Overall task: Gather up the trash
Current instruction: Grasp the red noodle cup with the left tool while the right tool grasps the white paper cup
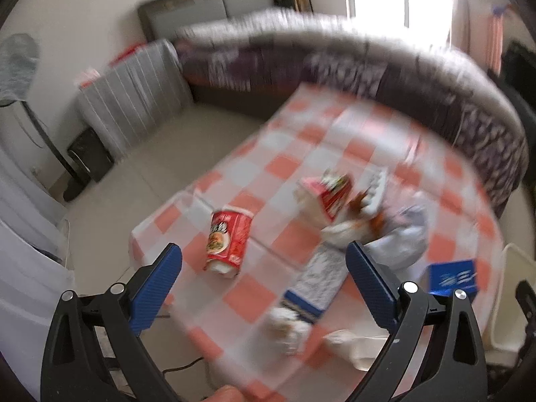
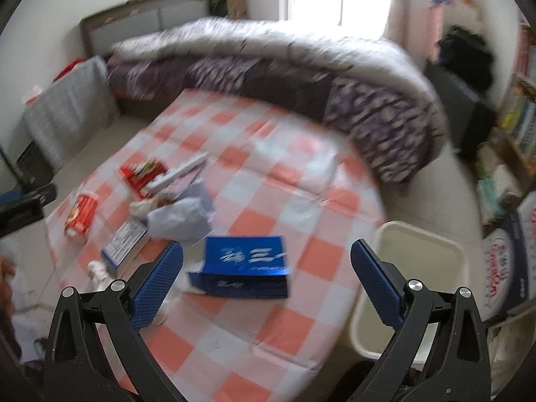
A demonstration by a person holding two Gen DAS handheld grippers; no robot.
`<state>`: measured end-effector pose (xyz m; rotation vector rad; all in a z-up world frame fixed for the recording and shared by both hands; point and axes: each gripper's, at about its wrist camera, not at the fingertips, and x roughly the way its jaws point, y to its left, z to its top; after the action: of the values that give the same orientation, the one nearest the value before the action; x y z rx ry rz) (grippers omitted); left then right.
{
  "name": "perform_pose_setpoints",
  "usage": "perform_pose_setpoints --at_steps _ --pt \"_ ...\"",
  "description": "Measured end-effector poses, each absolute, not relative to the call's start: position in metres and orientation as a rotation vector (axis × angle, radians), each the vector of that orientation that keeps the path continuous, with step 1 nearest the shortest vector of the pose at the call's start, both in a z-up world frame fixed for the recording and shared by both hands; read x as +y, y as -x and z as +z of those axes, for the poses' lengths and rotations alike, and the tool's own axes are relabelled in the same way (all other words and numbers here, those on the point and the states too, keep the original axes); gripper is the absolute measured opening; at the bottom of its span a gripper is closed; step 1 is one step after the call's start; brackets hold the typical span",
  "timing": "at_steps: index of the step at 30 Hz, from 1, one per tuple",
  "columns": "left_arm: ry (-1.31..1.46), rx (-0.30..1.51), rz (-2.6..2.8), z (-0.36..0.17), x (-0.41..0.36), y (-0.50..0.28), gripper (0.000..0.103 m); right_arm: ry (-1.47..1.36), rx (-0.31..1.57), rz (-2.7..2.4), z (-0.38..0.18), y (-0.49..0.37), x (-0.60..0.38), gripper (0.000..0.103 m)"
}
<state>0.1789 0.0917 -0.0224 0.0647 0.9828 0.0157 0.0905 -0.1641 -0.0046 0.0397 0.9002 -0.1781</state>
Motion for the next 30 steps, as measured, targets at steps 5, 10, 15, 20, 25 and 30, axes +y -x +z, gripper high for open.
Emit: perform_pose_setpoints --at_steps 5,10,15,20,25,30 --pt "0.016 1.120 0.011 -0.071 0.127 -0.221 0.095 -0.016 0.978 0.127 -0.026 -0.109 -0.135 0.096" --pt "0.163 1.277 0.001 -0.130 0.152 -0.257 0.095 0.259 1.007 0.387 -0.057 -0.105 -0.076 0.096" --pt "0.128 1.298 0.073 -0.143 0.165 -0.283 0.095 0.259 1.081 0.441 -0.081 -0.118 -0.052 0.096" --pt "0.056 1.336 0.113 -0.152 0.169 -0.295 0.095 0.249 1.103 0.490 -0.094 -0.128 -0.039 0.096" --pt "0.054 1.389 0.119 -0.175 0.174 -0.300 0.095 0.287 1.085 0.564 -0.095 -0.127 -0.024 0.096" --pt "0.111 1.387 0.091 -0.181 0.184 -0.298 0.088 0.324 1.071 0.624 -0.092 -0.120 -0.010 0.096"
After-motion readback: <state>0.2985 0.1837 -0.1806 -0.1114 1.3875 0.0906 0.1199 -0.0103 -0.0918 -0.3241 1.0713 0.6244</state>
